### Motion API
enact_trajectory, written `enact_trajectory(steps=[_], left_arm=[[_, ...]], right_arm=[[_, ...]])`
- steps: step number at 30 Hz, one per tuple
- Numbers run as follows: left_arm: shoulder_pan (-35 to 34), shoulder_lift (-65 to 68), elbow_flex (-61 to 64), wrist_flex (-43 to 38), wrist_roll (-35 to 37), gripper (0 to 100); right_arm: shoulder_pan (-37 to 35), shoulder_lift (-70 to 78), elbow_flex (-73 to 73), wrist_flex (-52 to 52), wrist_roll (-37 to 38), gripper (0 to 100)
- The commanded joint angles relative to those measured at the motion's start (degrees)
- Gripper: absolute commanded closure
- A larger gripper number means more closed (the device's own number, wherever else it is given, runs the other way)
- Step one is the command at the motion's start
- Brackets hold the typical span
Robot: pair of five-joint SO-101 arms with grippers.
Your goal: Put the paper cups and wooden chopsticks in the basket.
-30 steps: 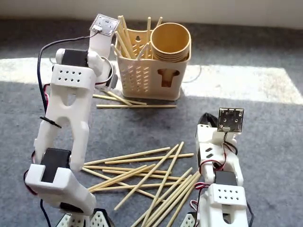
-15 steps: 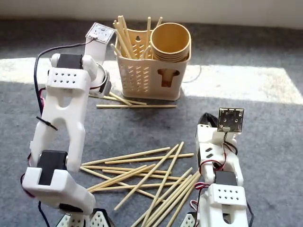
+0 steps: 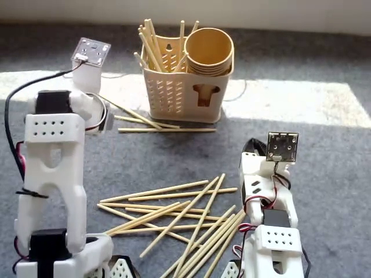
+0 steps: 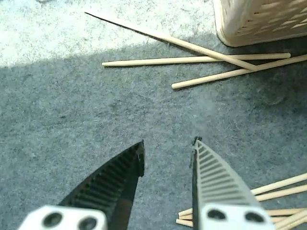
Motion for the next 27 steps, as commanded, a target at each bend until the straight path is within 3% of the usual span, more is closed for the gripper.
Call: enact_trajectory(steps=[1,12,17,27], left_arm=[[-3.30,-5.41,1.98,0.09,-2.02,84],[-6.46,-19.21,13.76,0.09,-6.07,83],[-0.84,-22.90,17.80,0.18,-11.34,80],[15.25,-23.78,20.00,0.18,-11.34,81]], right_arm=[[-0.57,-0.57,-0.31,-1.80,0.62,98.8],[-0.57,-0.57,-0.31,-1.80,0.62,98.8],[-0.40,-0.57,-0.31,-1.80,0.44,98.8],[3.38,-0.84,-0.75,-1.80,0.18,98.8]])
